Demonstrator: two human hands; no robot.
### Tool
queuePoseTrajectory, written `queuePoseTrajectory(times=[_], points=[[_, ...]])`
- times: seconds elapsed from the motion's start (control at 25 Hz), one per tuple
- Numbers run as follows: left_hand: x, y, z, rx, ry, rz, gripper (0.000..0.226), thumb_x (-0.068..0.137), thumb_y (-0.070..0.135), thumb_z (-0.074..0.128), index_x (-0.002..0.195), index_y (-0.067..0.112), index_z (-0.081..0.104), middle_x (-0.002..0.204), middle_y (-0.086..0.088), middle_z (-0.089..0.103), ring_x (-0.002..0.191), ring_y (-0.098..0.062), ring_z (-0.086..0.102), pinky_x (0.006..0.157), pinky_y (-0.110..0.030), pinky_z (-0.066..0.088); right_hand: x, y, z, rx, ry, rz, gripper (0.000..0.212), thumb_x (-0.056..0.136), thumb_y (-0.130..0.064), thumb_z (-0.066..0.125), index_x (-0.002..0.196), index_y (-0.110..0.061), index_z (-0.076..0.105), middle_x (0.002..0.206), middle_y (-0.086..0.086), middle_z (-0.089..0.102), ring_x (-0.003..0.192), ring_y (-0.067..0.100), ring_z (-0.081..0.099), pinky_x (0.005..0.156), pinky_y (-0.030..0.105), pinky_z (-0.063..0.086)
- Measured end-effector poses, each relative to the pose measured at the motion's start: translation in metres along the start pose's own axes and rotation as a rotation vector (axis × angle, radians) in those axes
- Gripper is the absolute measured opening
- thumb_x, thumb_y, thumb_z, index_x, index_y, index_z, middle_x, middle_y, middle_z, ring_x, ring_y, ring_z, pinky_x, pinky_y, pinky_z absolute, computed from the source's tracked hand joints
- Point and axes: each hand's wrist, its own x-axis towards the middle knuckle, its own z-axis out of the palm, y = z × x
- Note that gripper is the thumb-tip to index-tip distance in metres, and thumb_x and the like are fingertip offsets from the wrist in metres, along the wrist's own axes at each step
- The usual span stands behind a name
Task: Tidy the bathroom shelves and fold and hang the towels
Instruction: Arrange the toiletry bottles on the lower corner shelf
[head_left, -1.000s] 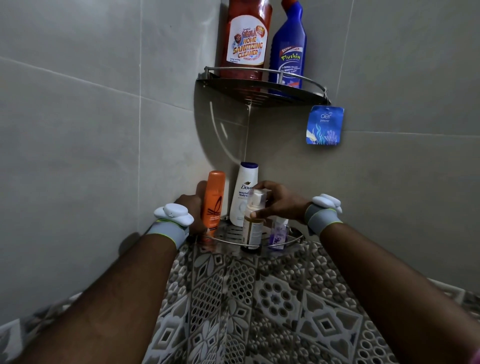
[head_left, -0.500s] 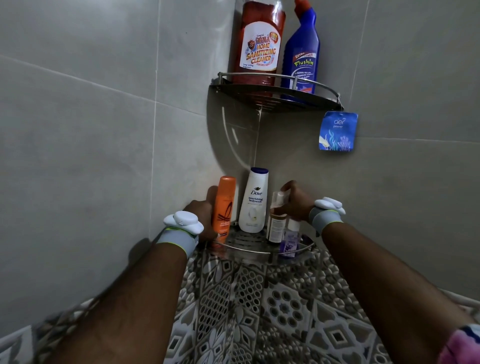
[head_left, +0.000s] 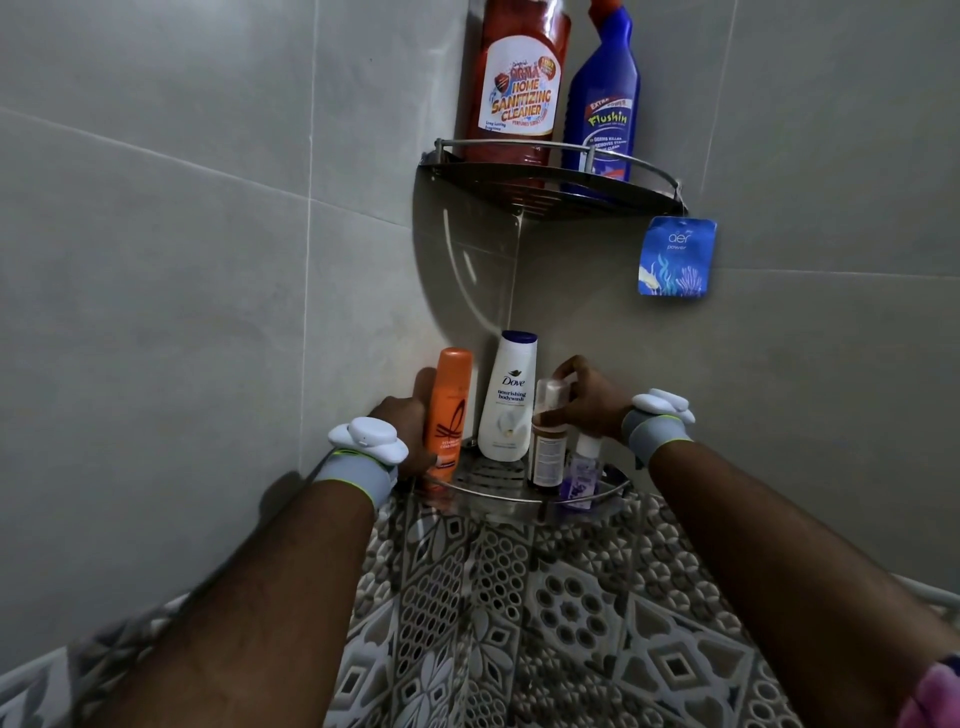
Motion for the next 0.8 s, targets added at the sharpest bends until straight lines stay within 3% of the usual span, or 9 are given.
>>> queuePoseTrajectory(times=[0.16,0.4,0.56,0.68,0.8], points=[[0.001,0.000,0.000,0.006,-0.006,-0.009,0.030,0.079,0.030,0.072,0.087,0.015,0.047,0.096,-0.011,0.070,0.086,-0.030,0.067,0.074,-0.032,0.052,0.002,-0.004,0.008,0.047,-0.005,-0.035,0.062,0.066,-0.014,0.085,0.112,-0.016,0.043,0.105,0.013,0.062,0.094,0.028,0.063,0.078,0.047,0.058],[0.000,-0.001,0.000,-0.002,-0.008,-0.005,0.031,0.080,0.028,0.072,0.085,0.013,0.045,0.096,-0.012,0.070,0.085,-0.029,0.067,0.070,-0.029,0.049,0.009,0.000,0.010,-0.033,0.082,-0.036,0.062,0.069,-0.009,0.082,0.120,-0.009,0.047,0.109,0.014,0.061,0.090,0.022,0.055,0.074,0.032,0.048],[0.000,-0.001,0.000,0.001,-0.010,-0.008,0.031,0.080,0.029,0.072,0.096,0.012,0.053,0.097,-0.013,0.070,0.087,-0.030,0.067,0.074,-0.030,0.052,0.012,0.001,0.012,0.005,0.103,-0.015,0.062,0.067,-0.007,0.083,0.118,-0.008,0.048,0.110,0.016,0.062,0.095,0.029,0.060,0.081,0.038,0.052],[-0.001,0.000,0.000,0.007,-0.020,-0.009,0.026,0.080,0.028,0.072,0.089,0.012,0.054,0.099,-0.014,0.070,0.088,-0.030,0.067,0.072,-0.030,0.050,0.014,0.000,0.016,0.004,0.105,-0.028,0.061,0.068,-0.005,0.081,0.119,-0.008,0.047,0.112,0.018,0.061,0.100,0.031,0.060,0.085,0.043,0.053],[-0.001,-0.001,0.001,-0.010,-0.023,-0.017,0.033,0.081,0.029,0.071,0.103,0.007,0.057,0.100,-0.015,0.069,0.089,-0.031,0.067,0.077,-0.033,0.053,0.016,-0.001,0.011,-0.008,0.044,0.007,0.060,0.073,0.000,0.075,0.123,-0.009,0.045,0.118,0.020,0.057,0.100,0.032,0.058,0.085,0.050,0.054]])
